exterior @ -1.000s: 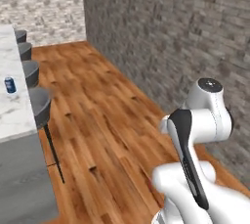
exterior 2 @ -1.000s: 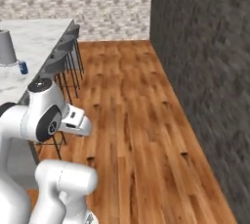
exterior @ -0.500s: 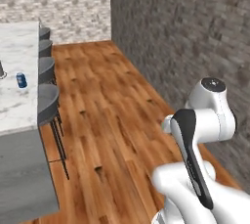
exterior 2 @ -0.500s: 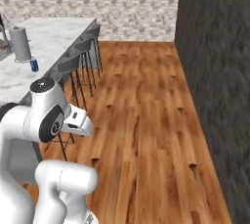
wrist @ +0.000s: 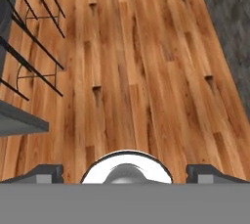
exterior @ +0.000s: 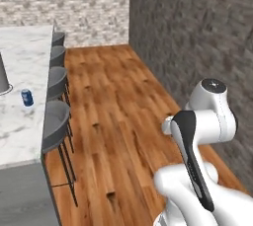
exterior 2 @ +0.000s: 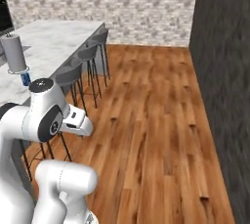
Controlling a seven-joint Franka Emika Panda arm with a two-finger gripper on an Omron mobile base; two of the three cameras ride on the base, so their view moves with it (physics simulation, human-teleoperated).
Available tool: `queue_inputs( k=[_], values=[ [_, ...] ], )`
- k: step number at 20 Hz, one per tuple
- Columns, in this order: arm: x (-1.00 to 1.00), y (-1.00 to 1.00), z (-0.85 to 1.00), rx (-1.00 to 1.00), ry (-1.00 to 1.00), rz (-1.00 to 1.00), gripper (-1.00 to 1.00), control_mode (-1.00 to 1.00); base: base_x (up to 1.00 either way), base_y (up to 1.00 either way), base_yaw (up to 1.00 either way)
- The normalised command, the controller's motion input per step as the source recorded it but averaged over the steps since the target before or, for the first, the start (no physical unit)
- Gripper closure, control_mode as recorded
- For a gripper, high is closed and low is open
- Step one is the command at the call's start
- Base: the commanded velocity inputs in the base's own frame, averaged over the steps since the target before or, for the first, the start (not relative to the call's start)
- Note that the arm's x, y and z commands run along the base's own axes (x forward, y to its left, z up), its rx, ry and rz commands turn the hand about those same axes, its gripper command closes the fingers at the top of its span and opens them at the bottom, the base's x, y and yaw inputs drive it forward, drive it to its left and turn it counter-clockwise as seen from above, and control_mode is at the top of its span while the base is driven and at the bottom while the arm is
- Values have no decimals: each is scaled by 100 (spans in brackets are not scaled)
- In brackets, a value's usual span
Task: Four empty soda cans are scattered around the kitchen. Gather all the cans and cluster them next to the stove for recycling.
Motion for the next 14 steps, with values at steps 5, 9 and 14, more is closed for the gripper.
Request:
queue_inputs(
  k=[5,9,14],
  values=[
    [0,0,0,0,0,0,-100,100,68,-9,29],
    [0,0,0,0,0,0,-100,100,27,0,50],
    [0,0,0,0,0,0,-100,100,28,0,50]
  ],
)
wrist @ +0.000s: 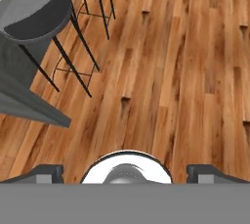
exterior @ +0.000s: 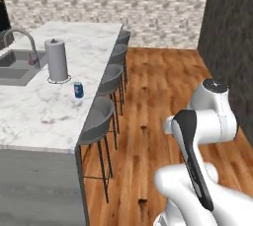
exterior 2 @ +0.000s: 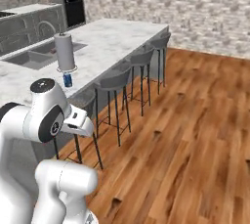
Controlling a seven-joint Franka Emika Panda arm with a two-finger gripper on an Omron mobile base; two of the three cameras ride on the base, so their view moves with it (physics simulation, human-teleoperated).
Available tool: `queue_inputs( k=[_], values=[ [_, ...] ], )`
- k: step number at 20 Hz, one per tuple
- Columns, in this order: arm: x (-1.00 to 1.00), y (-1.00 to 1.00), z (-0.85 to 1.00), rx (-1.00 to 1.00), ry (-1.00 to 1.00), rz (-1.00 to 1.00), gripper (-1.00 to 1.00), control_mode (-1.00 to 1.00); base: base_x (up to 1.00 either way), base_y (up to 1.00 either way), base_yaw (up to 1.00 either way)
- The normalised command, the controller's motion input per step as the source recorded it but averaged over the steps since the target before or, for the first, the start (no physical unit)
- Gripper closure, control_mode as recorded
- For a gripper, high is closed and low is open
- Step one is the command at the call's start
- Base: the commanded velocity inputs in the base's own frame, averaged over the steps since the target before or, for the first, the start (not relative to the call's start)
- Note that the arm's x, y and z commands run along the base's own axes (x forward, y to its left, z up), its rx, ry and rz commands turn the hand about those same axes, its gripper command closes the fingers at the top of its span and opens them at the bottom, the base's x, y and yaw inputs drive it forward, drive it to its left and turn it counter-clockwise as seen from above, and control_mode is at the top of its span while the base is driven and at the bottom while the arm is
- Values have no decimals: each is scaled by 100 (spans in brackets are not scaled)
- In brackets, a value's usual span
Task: Four empty soda cans are scattered around the kitchen. Gather all the cans and cluster them next to the stove for recycling.
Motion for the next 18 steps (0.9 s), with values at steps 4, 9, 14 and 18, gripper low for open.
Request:
queue_inputs(
  k=[4,9,14,18],
  values=[
    [0,0,0,0,0,0,-100,100,17,0,50],
    [0,0,0,0,0,0,-100,100,13,-6,50],
    [0,0,0,0,0,0,-100,100,1,-18,47],
    [0,0,0,0,0,0,-100,100,-1,-17,47]
  ],
)
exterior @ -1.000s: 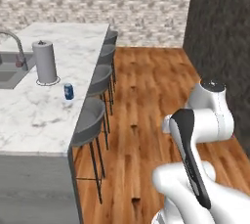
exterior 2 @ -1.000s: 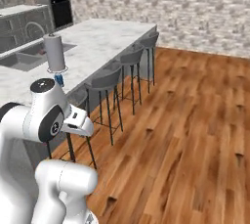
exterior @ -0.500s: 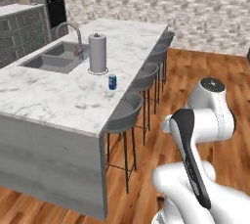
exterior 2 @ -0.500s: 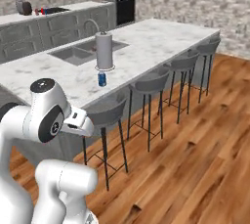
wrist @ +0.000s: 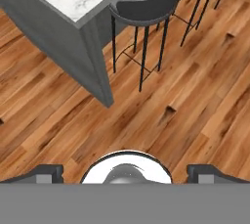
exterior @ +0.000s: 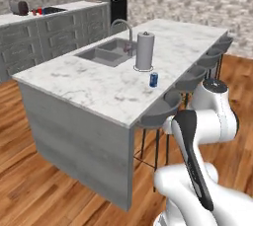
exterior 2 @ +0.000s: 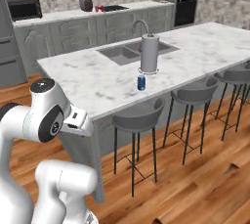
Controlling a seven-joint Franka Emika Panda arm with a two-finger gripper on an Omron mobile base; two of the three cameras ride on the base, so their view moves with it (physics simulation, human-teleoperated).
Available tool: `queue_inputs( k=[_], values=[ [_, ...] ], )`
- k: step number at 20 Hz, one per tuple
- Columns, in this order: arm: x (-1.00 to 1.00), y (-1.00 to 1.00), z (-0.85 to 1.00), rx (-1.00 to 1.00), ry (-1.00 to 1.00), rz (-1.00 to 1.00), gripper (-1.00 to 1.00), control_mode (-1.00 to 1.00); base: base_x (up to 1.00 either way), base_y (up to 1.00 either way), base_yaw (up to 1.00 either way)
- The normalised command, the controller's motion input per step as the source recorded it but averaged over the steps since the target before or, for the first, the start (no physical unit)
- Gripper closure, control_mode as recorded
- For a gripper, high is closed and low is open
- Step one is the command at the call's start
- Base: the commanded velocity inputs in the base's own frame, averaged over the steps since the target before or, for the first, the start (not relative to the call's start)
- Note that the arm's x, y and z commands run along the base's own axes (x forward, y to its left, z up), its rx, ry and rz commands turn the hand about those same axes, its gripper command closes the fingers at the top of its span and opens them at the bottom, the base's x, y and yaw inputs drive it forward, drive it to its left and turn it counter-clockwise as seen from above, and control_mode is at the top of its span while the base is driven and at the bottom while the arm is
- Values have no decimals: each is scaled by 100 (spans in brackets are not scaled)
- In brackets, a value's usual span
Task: Four empty soda cans are scattered around the kitchen. Gather all the cans and cluster them next to the stove for recycling.
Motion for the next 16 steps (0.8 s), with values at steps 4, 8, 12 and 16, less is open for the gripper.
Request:
queue_inputs(
  k=[4,8,12,16],
  values=[
    [0,0,0,0,0,0,-100,100,0,-15,42],
    [0,0,0,0,0,0,-100,100,-13,-23,47],
    [0,0,0,0,0,0,-100,100,-15,-26,46],
    [0,0,0,0,0,0,-100,100,-23,-38,34]
  ],
)
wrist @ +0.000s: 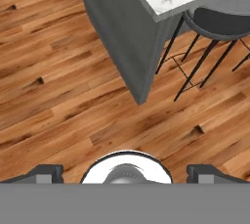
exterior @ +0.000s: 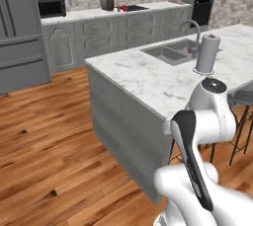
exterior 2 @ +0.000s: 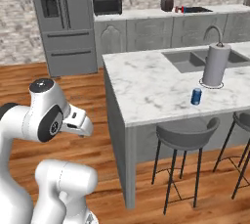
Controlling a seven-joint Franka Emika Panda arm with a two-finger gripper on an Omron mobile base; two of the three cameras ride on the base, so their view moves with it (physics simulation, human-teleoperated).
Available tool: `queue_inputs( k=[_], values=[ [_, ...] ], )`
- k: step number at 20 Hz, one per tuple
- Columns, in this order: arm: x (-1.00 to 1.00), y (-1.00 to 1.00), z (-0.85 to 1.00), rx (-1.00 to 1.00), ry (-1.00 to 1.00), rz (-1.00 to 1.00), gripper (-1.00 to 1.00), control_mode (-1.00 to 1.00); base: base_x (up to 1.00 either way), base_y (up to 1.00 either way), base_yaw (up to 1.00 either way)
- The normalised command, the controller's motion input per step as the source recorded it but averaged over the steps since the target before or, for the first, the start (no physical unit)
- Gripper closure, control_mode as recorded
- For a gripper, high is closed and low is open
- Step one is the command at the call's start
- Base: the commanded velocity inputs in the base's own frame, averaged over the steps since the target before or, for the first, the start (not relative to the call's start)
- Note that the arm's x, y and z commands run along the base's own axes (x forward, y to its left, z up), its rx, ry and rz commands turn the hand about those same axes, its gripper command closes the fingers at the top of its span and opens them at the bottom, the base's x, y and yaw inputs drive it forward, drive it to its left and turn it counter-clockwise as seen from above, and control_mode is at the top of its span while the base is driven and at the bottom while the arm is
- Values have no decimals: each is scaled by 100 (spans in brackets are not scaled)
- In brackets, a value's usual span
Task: Four empty soda cans are scattered around the kitchen. Gather all the cans and cluster them next to the stove for recycling.
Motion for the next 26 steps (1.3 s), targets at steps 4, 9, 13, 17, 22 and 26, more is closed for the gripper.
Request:
queue_inputs(
  k=[4,9,13,17,22,26],
  values=[
    [0,0,0,0,0,0,-100,100,-18,-40,39],
    [0,0,0,0,0,0,-100,100,-1,-1,50],
    [0,0,0,0,0,0,-100,100,-11,-16,50],
    [0,0,0,0,0,0,-100,100,-17,-29,46],
    [0,0,0,0,0,0,-100,100,-34,-54,38],
    [0,0,0,0,0,0,-100,100,-57,-80,25]
  ],
)
